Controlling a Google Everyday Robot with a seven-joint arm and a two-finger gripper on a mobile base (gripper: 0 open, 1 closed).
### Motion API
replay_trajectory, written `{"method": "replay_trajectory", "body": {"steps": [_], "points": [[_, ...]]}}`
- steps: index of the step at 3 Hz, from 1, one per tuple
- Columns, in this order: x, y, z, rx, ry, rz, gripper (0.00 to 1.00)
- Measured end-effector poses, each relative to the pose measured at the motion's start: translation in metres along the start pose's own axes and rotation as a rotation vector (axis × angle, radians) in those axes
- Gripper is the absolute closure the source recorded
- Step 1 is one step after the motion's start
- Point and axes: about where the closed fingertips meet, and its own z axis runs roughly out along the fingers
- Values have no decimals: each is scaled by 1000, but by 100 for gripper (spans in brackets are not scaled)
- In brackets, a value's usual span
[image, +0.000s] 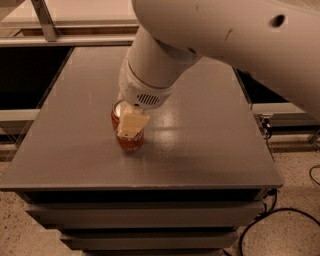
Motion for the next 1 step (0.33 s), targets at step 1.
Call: {"method": "replay_trajectory", "body": {"steps": [1], "points": [[-14,5,-29,39,-75,-31,100]]}}
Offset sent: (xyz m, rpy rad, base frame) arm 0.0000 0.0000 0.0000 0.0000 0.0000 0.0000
